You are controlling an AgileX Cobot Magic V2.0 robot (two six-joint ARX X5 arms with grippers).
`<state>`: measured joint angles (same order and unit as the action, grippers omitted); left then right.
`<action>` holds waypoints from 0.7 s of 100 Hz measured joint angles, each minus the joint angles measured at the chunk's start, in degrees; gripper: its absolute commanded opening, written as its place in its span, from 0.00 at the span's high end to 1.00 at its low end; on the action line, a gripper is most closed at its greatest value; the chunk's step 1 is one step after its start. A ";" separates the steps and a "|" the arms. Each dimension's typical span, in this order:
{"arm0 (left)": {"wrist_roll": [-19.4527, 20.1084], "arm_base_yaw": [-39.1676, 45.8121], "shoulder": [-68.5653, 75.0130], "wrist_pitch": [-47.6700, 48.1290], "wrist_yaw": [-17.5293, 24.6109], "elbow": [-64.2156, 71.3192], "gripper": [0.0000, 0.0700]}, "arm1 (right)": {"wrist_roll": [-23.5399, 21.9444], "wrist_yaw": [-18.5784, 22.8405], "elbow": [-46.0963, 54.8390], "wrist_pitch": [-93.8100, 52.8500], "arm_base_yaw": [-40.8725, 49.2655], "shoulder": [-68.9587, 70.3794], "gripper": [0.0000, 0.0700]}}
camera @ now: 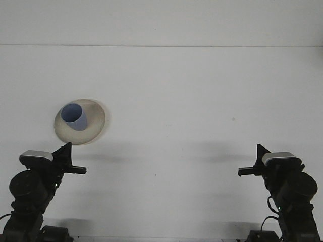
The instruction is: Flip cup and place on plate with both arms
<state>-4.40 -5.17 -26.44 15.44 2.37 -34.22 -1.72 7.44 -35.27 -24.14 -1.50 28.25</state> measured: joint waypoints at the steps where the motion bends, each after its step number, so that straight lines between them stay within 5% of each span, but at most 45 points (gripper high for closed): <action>1: 0.00 0.00 0.00 0.00 0.00 0.00 0.99 | 0.00 0.00 0.00 0.00 0.00 0.00 1.00; 35: 0.15 0.00 4.22 -7.17 -1.09 1.57 0.99 | 0.00 0.00 0.00 0.02 0.00 0.00 1.00; 70: 0.44 0.00 17.94 -17.90 -1.11 19.06 0.99 | 0.00 0.00 0.00 0.02 0.00 0.00 1.00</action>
<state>-3.97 -5.17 -8.49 -2.46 1.26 -15.16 -1.72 7.44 -35.27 -24.12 -1.50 28.25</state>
